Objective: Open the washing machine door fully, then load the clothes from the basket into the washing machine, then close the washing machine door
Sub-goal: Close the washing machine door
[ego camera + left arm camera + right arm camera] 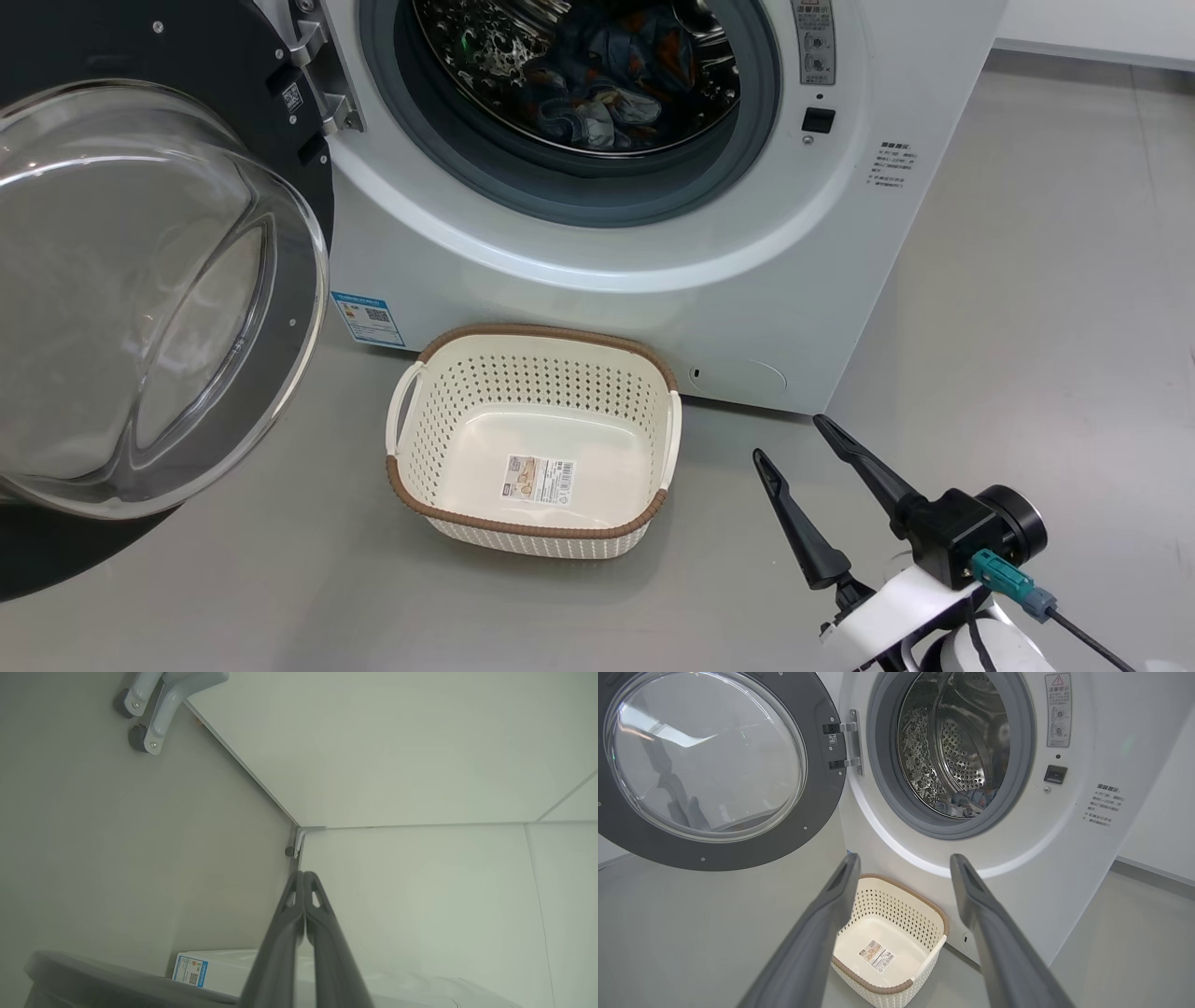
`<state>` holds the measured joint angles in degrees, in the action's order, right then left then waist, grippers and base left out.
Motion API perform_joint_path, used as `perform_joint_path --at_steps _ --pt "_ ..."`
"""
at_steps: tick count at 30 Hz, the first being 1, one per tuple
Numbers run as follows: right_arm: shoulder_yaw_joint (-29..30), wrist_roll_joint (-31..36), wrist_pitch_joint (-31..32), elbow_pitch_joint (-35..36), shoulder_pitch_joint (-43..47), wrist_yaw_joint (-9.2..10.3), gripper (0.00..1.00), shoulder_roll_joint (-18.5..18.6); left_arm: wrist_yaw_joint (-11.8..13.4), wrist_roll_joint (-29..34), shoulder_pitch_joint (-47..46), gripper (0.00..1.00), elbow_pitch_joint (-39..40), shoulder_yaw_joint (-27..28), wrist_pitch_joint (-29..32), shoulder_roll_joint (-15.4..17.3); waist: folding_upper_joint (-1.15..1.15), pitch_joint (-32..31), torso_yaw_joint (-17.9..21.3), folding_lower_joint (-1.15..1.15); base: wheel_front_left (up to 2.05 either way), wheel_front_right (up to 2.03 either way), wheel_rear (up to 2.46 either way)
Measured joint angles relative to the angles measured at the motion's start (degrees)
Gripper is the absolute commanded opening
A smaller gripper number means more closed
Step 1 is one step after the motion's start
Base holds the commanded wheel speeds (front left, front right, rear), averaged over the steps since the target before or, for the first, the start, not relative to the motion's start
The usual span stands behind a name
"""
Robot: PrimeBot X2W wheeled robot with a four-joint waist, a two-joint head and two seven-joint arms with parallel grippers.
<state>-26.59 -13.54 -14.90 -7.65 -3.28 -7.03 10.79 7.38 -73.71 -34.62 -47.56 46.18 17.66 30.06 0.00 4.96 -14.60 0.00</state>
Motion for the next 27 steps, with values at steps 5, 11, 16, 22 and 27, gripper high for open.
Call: perform_joint_path --at_steps 5,11,16,22,27 --pt "0.0 0.0 0.0 0.0 0.0 0.00 1.00 0.1 0.0 0.0 0.0 0.00 -0.5 -0.7 1.8 -0.1 0.00 -0.1 0.0 0.00 0.00 0.00 0.00" --pt "0.1 0.0 0.0 0.0 0.0 0.00 1.00 0.3 -1.3 0.1 0.0 0.00 -0.9 -3.1 5.4 -0.6 0.00 -0.4 -0.2 0.00 0.00 0.00 0.00" --pt "0.0 0.0 0.0 -0.1 0.0 0.00 1.00 0.5 -1.8 -0.1 0.3 0.00 -1.8 -2.8 6.5 -0.7 0.00 -0.8 -0.4 0.00 0.00 0.00 0.00" --pt "0.2 0.0 0.0 -0.2 0.0 0.00 1.00 0.9 -3.2 -1.0 0.3 0.00 -2.1 -3.2 10.2 -0.8 0.00 -1.5 -0.7 0.00 0.00 0.00 0.00" --pt "-0.4 0.0 0.0 -0.3 0.0 0.00 1.00 1.4 -5.8 -2.2 0.5 0.00 -2.0 -3.6 13.7 -1.2 0.00 -2.4 -1.0 0.00 0.00 0.00 0.00"
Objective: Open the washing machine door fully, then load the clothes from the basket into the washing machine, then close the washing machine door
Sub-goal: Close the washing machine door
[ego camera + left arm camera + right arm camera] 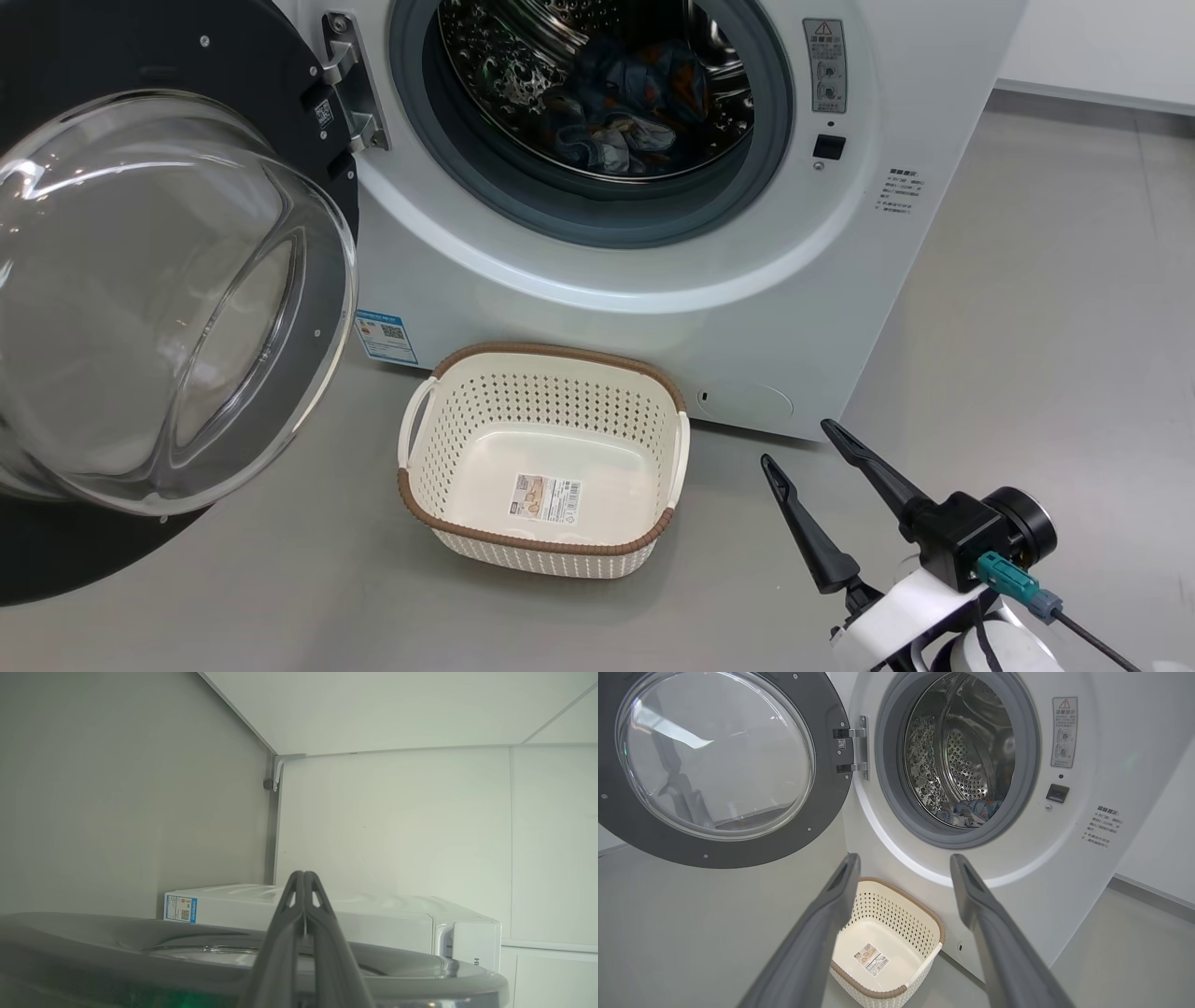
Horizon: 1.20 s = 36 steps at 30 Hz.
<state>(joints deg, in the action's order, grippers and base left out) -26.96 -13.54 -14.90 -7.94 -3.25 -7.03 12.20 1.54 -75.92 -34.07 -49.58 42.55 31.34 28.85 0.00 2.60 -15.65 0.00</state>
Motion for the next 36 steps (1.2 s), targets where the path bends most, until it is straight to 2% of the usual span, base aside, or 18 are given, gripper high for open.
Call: perform_joint_path --at_steps 10,18,36 --pt "0.0 0.0 0.0 0.0 0.2 0.00 1.00 0.2 -4.1 -2.5 1.1 0.00 0.5 -0.5 7.3 -0.7 0.00 -1.0 -0.3 0.00 0.00 0.00 0.00" --pt "0.1 0.0 0.0 0.0 0.2 0.00 1.00 0.0 -5.2 -2.8 2.2 0.00 0.9 -1.9 10.6 -1.2 0.00 -1.3 -0.7 0.00 0.00 0.00 0.00" --pt "0.7 -0.1 0.0 0.1 0.6 0.00 1.00 -0.7 -7.3 -5.6 5.9 0.00 4.1 -3.3 17.8 -5.4 0.00 -2.2 -2.1 0.00 0.00 0.00 0.00"
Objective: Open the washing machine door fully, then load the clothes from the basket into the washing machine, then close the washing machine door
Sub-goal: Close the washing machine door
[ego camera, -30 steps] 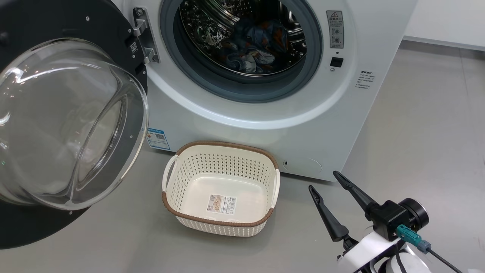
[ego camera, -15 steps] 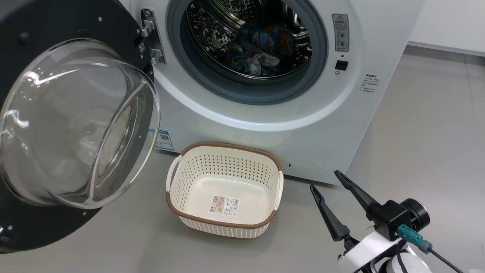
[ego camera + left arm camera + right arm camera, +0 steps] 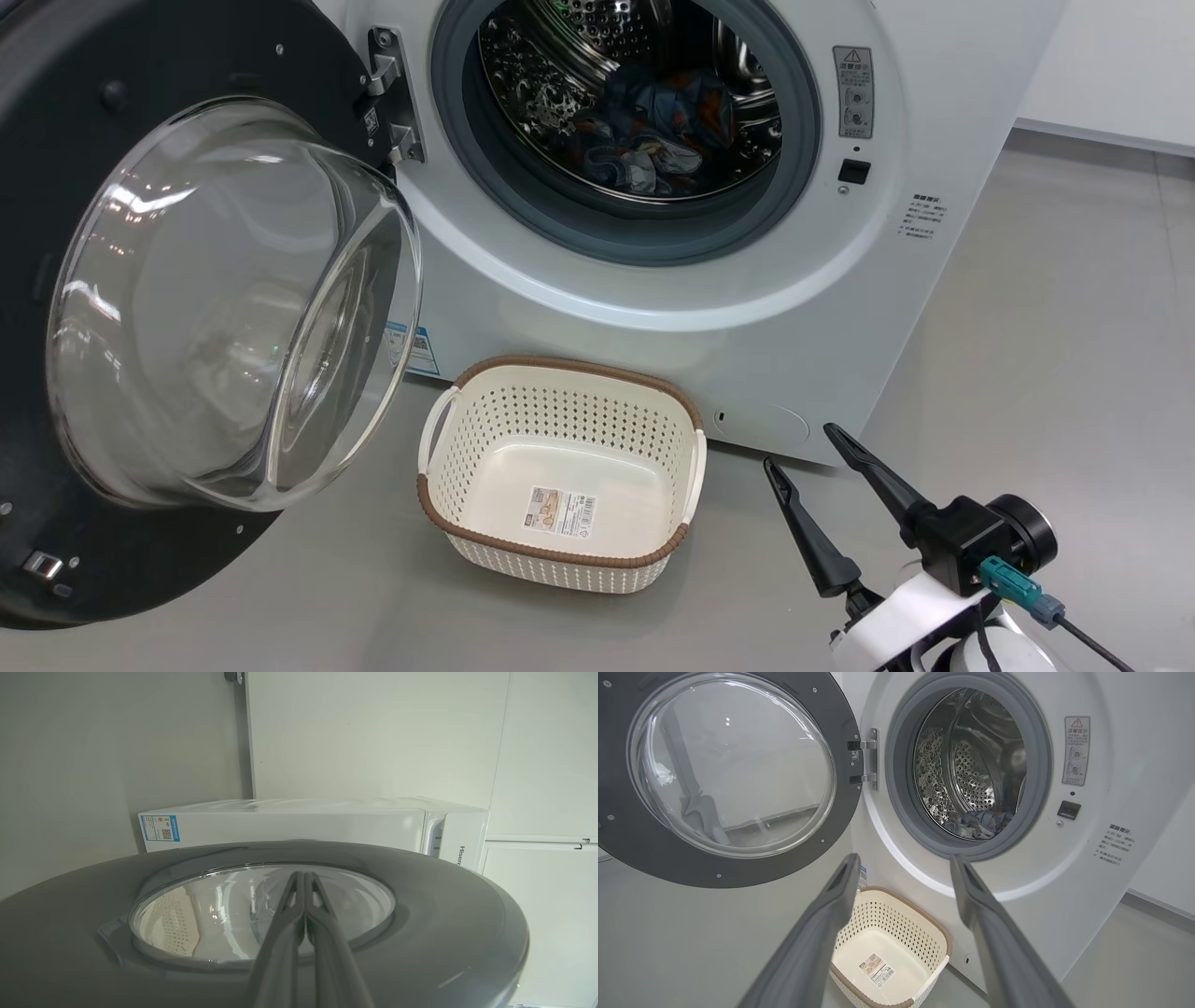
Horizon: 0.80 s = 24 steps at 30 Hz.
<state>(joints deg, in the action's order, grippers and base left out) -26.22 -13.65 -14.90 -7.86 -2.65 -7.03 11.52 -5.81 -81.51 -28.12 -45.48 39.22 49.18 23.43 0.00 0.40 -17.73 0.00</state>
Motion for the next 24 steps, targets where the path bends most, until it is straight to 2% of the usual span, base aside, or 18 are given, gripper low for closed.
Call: perform_joint_path --at_steps 8,24 --pt "0.7 0.0 0.0 0.1 0.9 0.00 1.00 -0.4 -0.6 -1.1 2.0 0.00 2.9 -0.5 3.8 -1.7 0.00 -0.4 -0.3 0.00 0.00 0.00 0.00" --pt "2.0 0.0 0.0 0.6 2.3 0.00 1.00 -1.3 -0.8 -4.7 7.4 0.00 12.8 -2.8 12.0 -7.8 0.00 -0.4 -0.4 0.00 0.00 0.00 0.00"
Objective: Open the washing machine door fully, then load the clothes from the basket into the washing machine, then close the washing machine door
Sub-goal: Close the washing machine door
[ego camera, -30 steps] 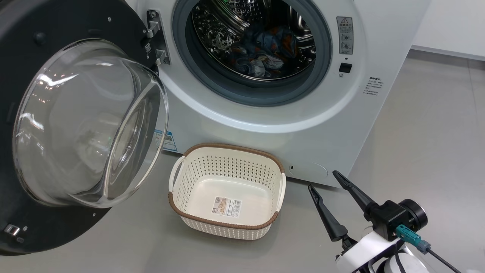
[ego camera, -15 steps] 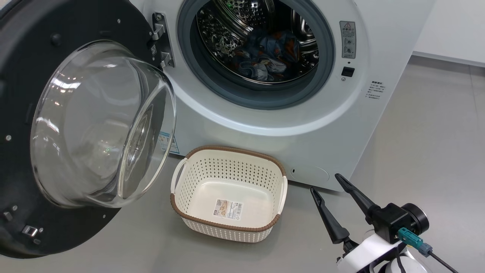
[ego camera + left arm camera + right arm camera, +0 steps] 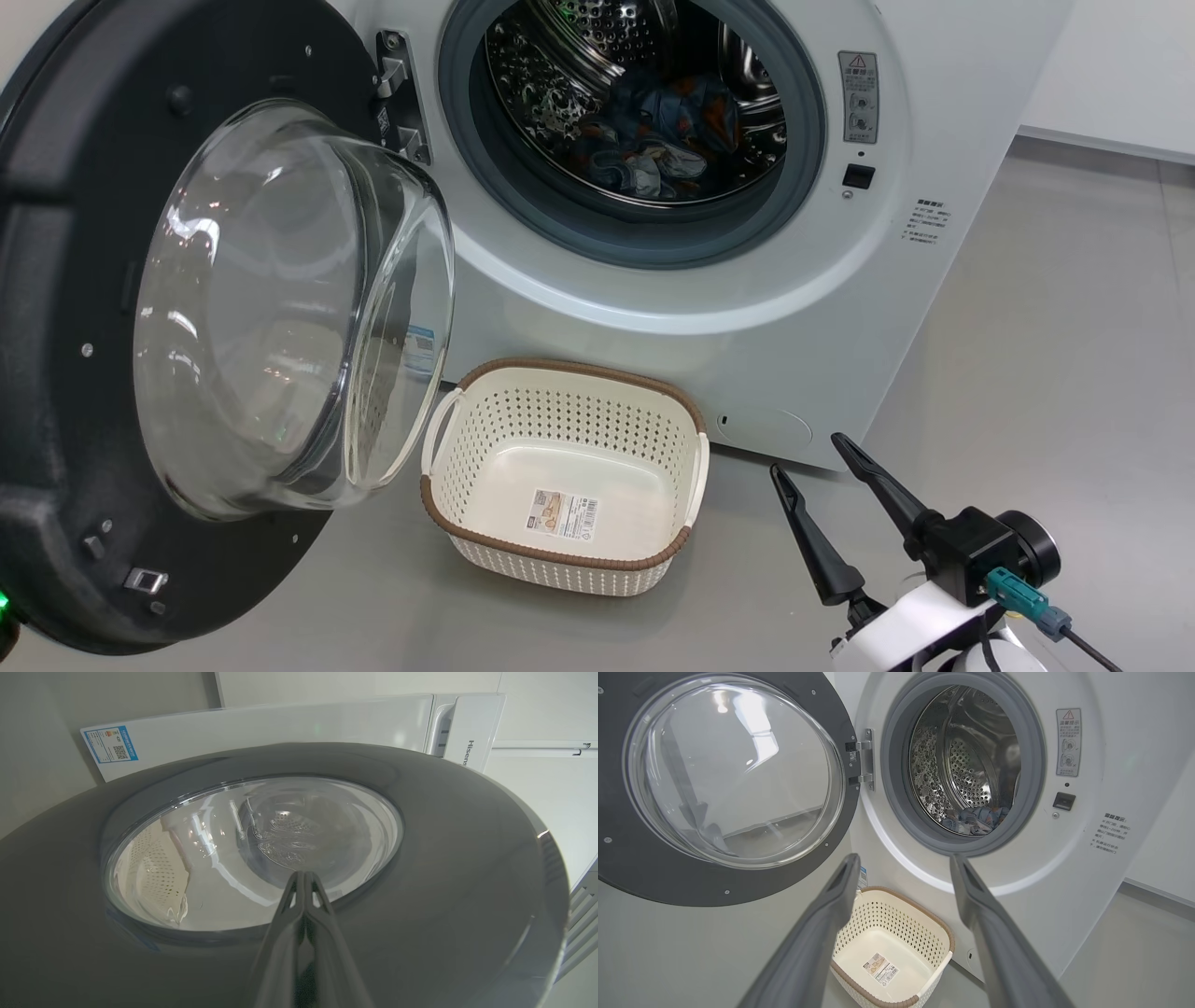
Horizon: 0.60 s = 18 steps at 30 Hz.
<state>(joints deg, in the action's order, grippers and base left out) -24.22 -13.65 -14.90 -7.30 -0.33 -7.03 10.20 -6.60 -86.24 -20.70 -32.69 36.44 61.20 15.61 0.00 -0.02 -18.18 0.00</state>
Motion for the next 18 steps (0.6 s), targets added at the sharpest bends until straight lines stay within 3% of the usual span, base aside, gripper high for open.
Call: perform_joint_path --at_steps 18 --pt "1.6 0.1 0.0 0.7 1.1 0.00 1.00 -1.3 0.9 -2.8 7.8 0.00 15.2 -1.8 6.0 -5.9 0.00 0.5 -0.3 0.00 0.00 0.00 0.00"
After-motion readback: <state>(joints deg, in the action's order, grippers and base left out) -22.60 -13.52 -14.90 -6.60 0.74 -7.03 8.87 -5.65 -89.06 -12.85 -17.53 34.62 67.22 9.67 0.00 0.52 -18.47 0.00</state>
